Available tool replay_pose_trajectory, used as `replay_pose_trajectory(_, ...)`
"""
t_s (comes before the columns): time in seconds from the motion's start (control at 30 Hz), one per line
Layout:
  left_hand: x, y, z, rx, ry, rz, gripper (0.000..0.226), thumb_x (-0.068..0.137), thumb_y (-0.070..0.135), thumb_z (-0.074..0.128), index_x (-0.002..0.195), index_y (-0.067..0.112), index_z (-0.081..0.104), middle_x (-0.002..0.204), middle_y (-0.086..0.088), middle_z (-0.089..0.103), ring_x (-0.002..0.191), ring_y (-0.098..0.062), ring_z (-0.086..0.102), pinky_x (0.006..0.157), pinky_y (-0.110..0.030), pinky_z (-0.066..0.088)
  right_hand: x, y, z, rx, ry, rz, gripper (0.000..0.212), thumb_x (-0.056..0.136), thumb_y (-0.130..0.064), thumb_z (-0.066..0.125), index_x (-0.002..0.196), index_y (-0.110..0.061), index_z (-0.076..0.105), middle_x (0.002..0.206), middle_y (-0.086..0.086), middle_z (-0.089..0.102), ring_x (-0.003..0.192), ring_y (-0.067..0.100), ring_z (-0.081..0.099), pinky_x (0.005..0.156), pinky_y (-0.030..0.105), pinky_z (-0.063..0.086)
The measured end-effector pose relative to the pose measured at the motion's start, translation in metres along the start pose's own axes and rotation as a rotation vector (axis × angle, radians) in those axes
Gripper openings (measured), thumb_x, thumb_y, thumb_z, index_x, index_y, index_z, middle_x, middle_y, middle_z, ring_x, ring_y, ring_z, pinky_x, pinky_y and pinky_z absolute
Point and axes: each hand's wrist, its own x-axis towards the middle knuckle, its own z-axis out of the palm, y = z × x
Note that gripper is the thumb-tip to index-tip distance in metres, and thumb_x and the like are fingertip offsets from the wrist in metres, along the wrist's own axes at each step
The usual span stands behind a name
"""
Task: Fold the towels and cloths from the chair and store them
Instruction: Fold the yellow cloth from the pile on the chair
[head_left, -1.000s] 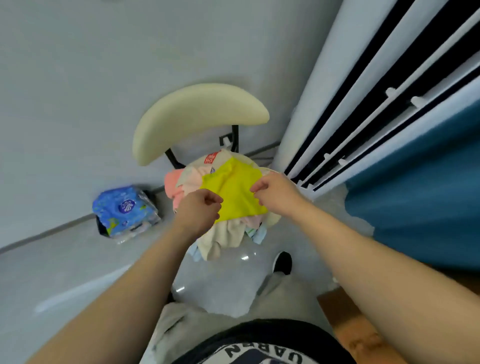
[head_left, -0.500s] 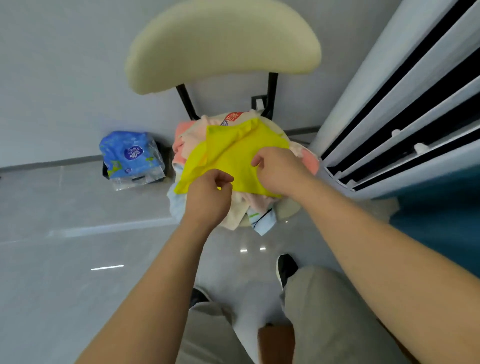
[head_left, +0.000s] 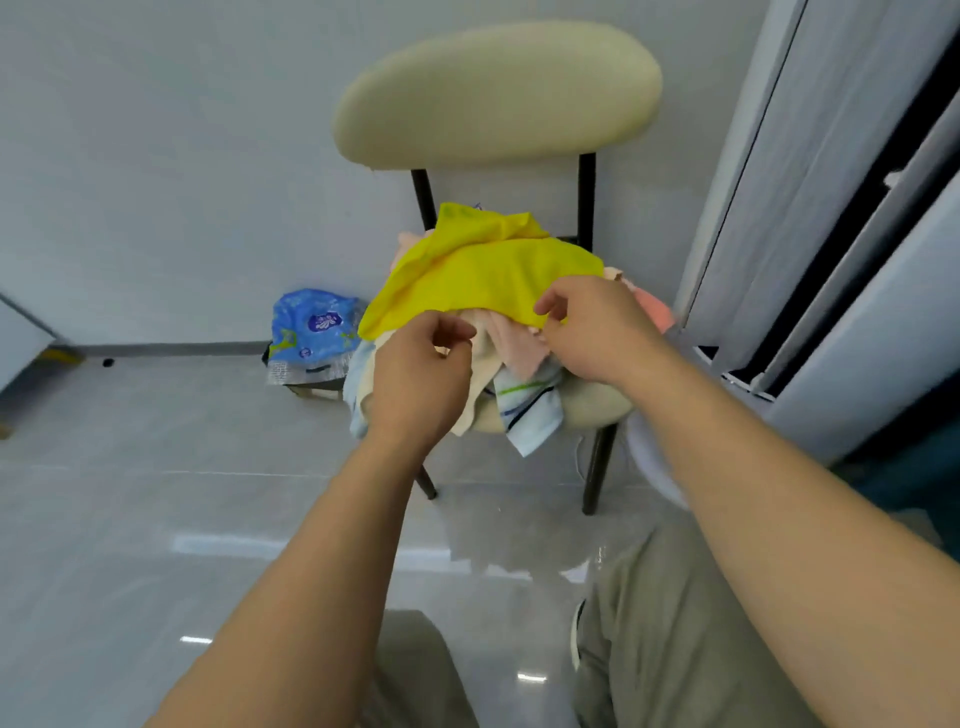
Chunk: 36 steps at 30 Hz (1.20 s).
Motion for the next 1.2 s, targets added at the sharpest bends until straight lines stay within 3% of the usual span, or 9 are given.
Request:
replay_pose_trajectory(0.1, -0.028, 0.012, -0.014, 0.080, -0.033, -0.007, 0.017, 0.084, 0.015, 0.057, 0.090, 0.027, 0.068, 0.091, 0.012, 0.070, 0.085, -0.016, 0.070, 0.073, -0.035, 0.054, -0.036, -0.015, -0.014, 0.040, -0.020, 0.007, 0.036, 0.079, -0.045, 0.054, 0.102, -0.022, 0.070, 0.106, 0.005, 0.071, 0.100, 0.025, 0.062, 0.077, 0.026, 0.041)
replay_pose_trajectory(0.2, -0.035, 0.019, -0.022, 0.144, -0.077, 0.045, 0.017, 0.086, 0.014, 0.058, 0.094, 0.025, 0.069, 0.095, 0.011, 0.070, 0.085, -0.015, 0.069, 0.074, -0.032, 0.054, -0.041, -0.025, -0.022, 0.026, 0.012, -0.009, 0.020, 0.090, -0.026, 0.061, 0.107, -0.020, 0.071, 0.111, 0.006, 0.070, 0.106, 0.026, 0.062, 0.076, 0.026, 0.041)
replay_pose_trajectory(0.3, -0.027, 0.015, -0.028, 0.176, -0.082, 0.059, 0.015, 0.088, 0.015, 0.060, 0.095, 0.025, 0.069, 0.097, 0.011, 0.070, 0.084, -0.014, 0.069, 0.075, -0.028, 0.051, -0.028, -0.030, -0.021, -0.002, 0.064, -0.006, 0.028, 0.088, -0.009, 0.055, 0.106, -0.023, 0.072, 0.116, 0.005, 0.069, 0.109, 0.027, 0.063, 0.073, 0.028, 0.044)
replay_pose_trajectory(0.57, 0.038, -0.035, -0.002, 0.252, -0.077, -0.009, 0.027, 0.090, 0.016, 0.059, 0.113, 0.020, 0.072, 0.116, 0.004, 0.070, 0.092, -0.012, 0.063, 0.072, -0.023, 0.043, 0.043, 0.009, 0.013, -0.050, 0.124, 0.071, 0.031, 0.084, -0.010, 0.056, 0.104, -0.029, 0.071, 0.118, 0.006, 0.068, 0.110, 0.028, 0.062, 0.089, 0.032, 0.050)
replay_pose_trajectory(0.67, 0.064, -0.044, 0.014, 0.351, -0.076, 0.131, 0.031, 0.090, 0.022, 0.062, 0.121, 0.020, 0.068, 0.125, 0.002, 0.064, 0.110, -0.019, 0.060, 0.087, -0.027, 0.041, 0.063, 0.026, 0.018, -0.039, 0.152, 0.074, 0.032, 0.086, -0.008, 0.054, 0.102, -0.027, 0.073, 0.120, 0.005, 0.069, 0.112, 0.027, 0.062, 0.095, 0.034, 0.051)
replay_pose_trajectory(0.77, 0.077, -0.044, 0.027, 0.370, -0.004, 0.217, 0.034, 0.090, 0.022, 0.063, 0.125, 0.022, 0.062, 0.132, 0.001, 0.056, 0.105, -0.022, 0.060, 0.083, -0.024, 0.036, 0.076, 0.034, 0.018, -0.008, 0.175, 0.050, 0.030, 0.086, -0.006, 0.055, 0.099, -0.025, 0.074, 0.115, 0.003, 0.071, 0.111, 0.024, 0.063, 0.097, 0.036, 0.050)
replay_pose_trajectory(0.9, 0.080, -0.049, 0.042, 0.415, 0.038, 0.275, 0.041, 0.090, 0.019, 0.065, 0.131, 0.018, 0.060, 0.140, -0.002, 0.053, 0.115, -0.025, 0.056, 0.086, -0.033, 0.043, 0.076, 0.048, 0.021, 0.004, 0.110, 0.046, 0.028, 0.086, -0.007, 0.056, 0.093, -0.032, 0.069, 0.112, -0.001, 0.072, 0.103, 0.019, 0.064, 0.082, 0.024, 0.046)
replay_pose_trajectory(1.07, 0.089, -0.047, 0.048, 0.394, 0.155, 0.253, 0.024, 0.092, 0.014, 0.063, 0.114, 0.015, 0.073, 0.120, -0.009, 0.069, 0.107, -0.032, 0.063, 0.085, -0.036, 0.045, 0.073, 0.061, 0.020, -0.032, -0.055, 0.025, 0.036, 0.082, -0.009, 0.060, 0.110, -0.029, 0.069, 0.114, -0.002, 0.066, 0.060, 0.008, 0.054, 0.042, 0.014, 0.040)
replay_pose_trajectory(1.2, 0.092, -0.031, 0.049, 0.332, 0.265, 0.272, 0.021, 0.097, 0.015, 0.057, 0.108, 0.014, 0.075, 0.103, -0.009, 0.074, 0.096, -0.029, 0.064, 0.074, -0.025, 0.033, 0.065, 0.058, 0.024, -0.225, -0.159, -0.025, 0.055, 0.079, -0.042, 0.076, 0.129, -0.031, 0.055, 0.125, 0.005, 0.048, 0.102, 0.026, 0.057, 0.078, 0.030, 0.044)
